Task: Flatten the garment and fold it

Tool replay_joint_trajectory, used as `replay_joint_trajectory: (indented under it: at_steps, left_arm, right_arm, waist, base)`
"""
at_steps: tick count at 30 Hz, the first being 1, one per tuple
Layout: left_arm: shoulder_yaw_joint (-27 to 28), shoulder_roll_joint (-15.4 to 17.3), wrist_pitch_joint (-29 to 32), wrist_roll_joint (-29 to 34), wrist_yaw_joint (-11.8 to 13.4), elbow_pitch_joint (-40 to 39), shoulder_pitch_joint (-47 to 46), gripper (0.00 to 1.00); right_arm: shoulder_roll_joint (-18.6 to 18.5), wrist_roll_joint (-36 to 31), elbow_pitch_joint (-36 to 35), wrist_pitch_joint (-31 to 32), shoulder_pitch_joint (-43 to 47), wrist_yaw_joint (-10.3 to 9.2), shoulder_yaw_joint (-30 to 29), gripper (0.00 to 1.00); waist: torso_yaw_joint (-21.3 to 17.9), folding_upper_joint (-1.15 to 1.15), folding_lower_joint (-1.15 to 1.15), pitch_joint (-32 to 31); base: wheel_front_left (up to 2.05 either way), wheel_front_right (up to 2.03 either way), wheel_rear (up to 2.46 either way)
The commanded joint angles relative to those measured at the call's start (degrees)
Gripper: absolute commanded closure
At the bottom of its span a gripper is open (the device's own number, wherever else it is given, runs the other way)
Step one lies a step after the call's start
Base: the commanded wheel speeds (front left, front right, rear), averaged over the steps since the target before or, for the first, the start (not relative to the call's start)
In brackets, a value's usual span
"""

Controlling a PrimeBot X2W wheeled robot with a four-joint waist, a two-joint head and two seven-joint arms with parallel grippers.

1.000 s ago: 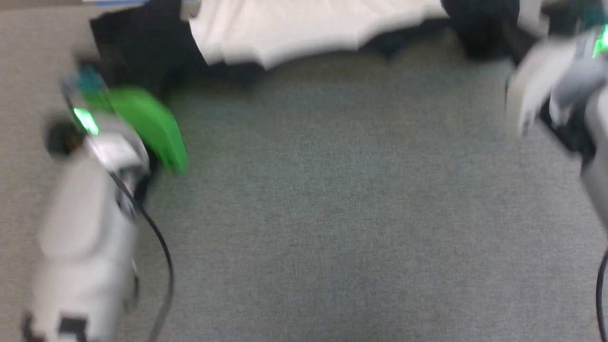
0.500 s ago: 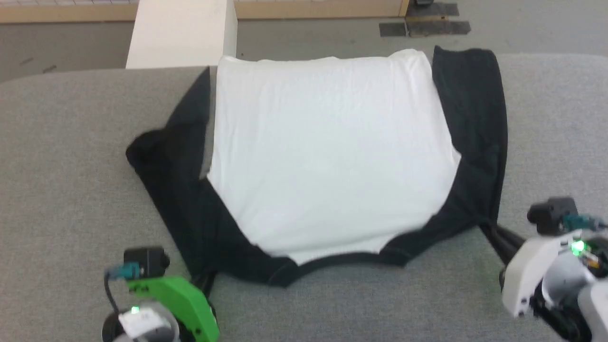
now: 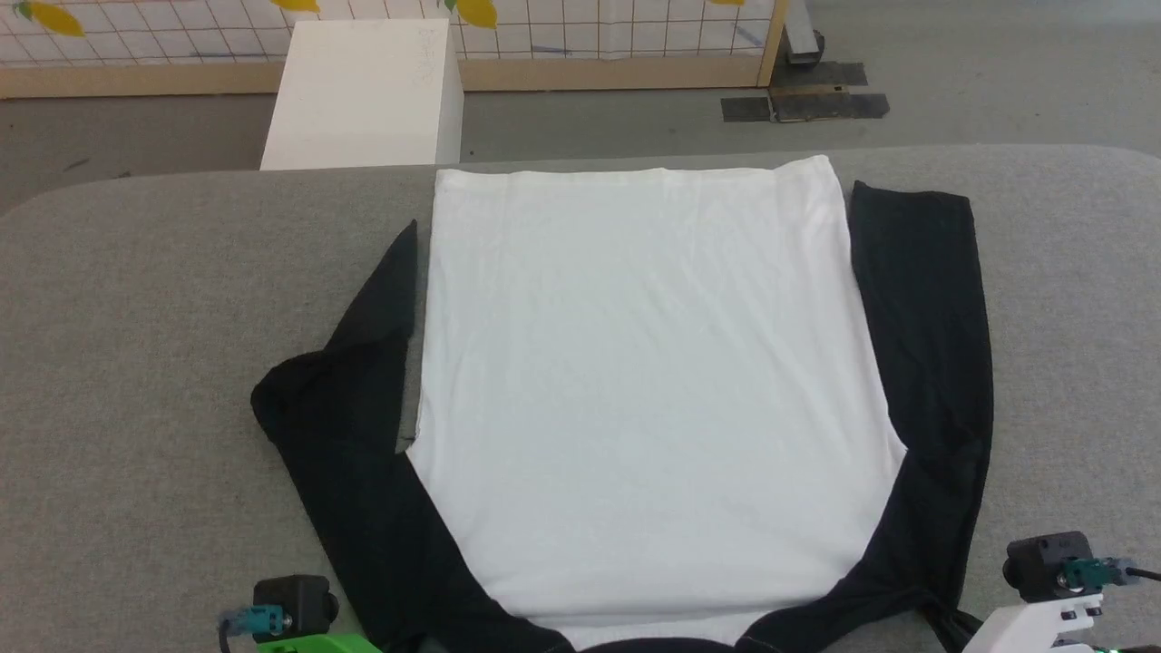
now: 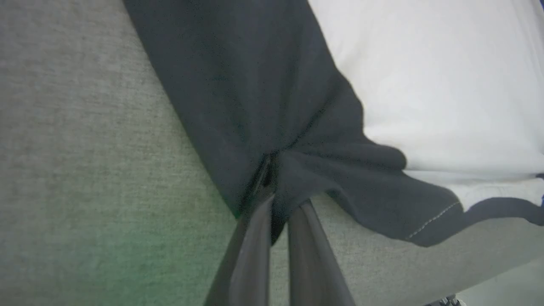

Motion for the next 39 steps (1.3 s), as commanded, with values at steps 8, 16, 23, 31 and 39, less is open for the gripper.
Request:
replay_joint_trajectory:
  at_steps: [8,16,23,31,39]
  left_arm:
    - [-0.7,-1.9,-2.8,1.0,1.0,2.8,0.7,0.00]
    - [0.0,-0.9,-1.7,1.1,2.7,-3.9,2.0,0.00]
    - [2.7,1.1,-2.2,1.7,4.1,-11.8,1.9,0.00]
    - [3.7,7.8,-12.1,12.2,-0.1,-6.3,-12.3,0.00]
    - [0.7,11.9,-13.3,15.5,-8.5,8.5,-32.8,0.00]
  right_arm:
    - [3.0,-2.5,2.1,-6.9,0.4,-0.48,-2.2,0.00]
    - [4.9,-4.7,-1.8,-11.2,-0.2,-0.48,-5.1,0.00]
    - [6.7,-7.0,-7.4,-13.0,0.0,-0.48,-9.6,0.00]
    - [9.2,-8.1,-4.0,-29.2,-6.1,-0.48,-11.3,0.00]
    - [9.6,-7.5,-0.3,-34.7,-12.0,-0.48,-8.5,0.00]
  waist:
    - [-0.2,0.00,0.01,-0.7]
    - [-0.3,0.00,0.01,-1.5]
    - [-0.9,0.00,0.01,-1.5]
    - [-2.2,0.00,0.01,1.6]
    - [-5.1,0.00,0.01,8.4]
  base:
    - [0.00,0.00,0.00]
    - [0.00,0.00,0.00]
    - [0.00,0.00,0.00]
    - [0.00,0.00,0.00]
    - [0.00,0.00,0.00]
